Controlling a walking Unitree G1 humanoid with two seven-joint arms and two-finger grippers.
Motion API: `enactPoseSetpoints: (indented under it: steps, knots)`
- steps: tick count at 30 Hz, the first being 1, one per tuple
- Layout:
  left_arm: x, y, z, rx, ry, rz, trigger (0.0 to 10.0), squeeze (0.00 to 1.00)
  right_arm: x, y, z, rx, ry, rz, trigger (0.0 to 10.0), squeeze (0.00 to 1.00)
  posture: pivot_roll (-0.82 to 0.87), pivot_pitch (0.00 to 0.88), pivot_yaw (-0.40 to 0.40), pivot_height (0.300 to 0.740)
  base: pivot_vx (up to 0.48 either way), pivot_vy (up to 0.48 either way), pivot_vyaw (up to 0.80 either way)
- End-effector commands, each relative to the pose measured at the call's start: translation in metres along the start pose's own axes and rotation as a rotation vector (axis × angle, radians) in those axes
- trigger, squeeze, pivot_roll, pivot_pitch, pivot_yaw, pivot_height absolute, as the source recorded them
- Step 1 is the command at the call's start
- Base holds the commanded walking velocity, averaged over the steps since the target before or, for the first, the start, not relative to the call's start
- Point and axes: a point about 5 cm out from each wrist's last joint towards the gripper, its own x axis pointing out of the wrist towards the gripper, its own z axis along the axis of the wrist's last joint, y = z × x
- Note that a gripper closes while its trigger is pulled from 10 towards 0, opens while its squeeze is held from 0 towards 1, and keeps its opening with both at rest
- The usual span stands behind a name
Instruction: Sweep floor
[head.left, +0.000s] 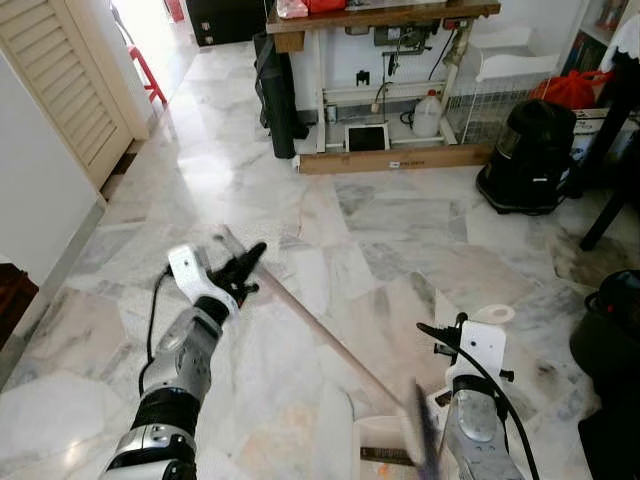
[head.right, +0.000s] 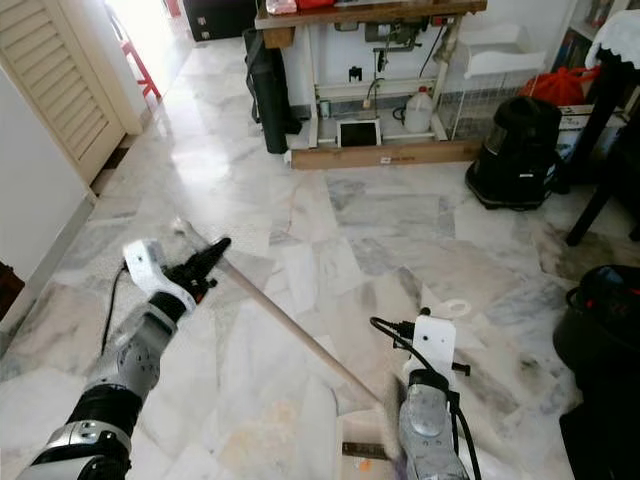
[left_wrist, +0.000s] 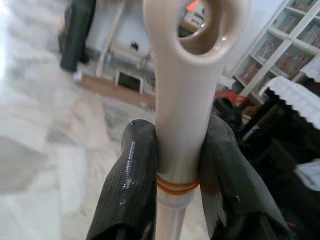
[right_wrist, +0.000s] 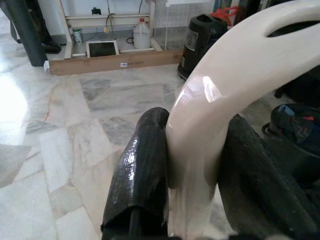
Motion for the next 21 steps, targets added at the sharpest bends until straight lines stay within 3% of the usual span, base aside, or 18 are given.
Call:
enactPoseSetpoints:
  steps: [1,4,7,10,11,12,21]
  knots:
    - [-0.004,0.004,0.010,0.057,-0.038,0.015,10.0,0.00,-0.006,0.006,-0.012,-0.018,0.069,0.030,10.0,0.00,0.07,0.001,0.093,0.740,0.000,0.000,0.00]
    - [-0.005,0.006,0.014,0.129,-0.069,0.066,10.0,0.00,-0.006,0.006,-0.011,-0.016,0.066,0.030,10.0,0.00,0.07,0.003,0.093,0.740,0.000,0.000,0.00]
    - [-0.008,0.010,0.018,0.339,-0.100,0.151,10.0,0.00,-0.006,0.006,-0.011,-0.014,0.061,0.028,10.0,0.00,0.07,0.004,0.094,0.740,0.000,0.000,0.00]
    - [-0.017,0.003,0.009,0.549,-0.077,0.113,10.0,0.00,-0.004,0.005,-0.005,0.006,0.035,0.027,10.0,0.00,0.07,0.000,0.095,0.740,0.000,0.000,0.00]
    - [-0.017,0.003,0.009,0.549,-0.077,0.113,10.0,0.00,-0.004,0.005,-0.005,0.006,0.035,0.027,10.0,0.00,0.07,0.000,0.095,0.740,0.000,0.000,0.00]
    - [-0.025,-0.003,-0.003,0.639,-0.054,0.051,10.0,0.00,-0.002,0.007,0.001,0.041,0.000,0.035,10.0,0.00,0.07,0.000,0.093,0.740,0.000,0.000,0.00]
    - [-0.044,-0.009,-0.020,0.594,-0.036,0.033,10.0,0.00,0.003,0.017,0.040,0.147,-0.179,0.095,10.0,0.00,0.06,0.000,0.088,0.740,0.000,0.000,0.00]
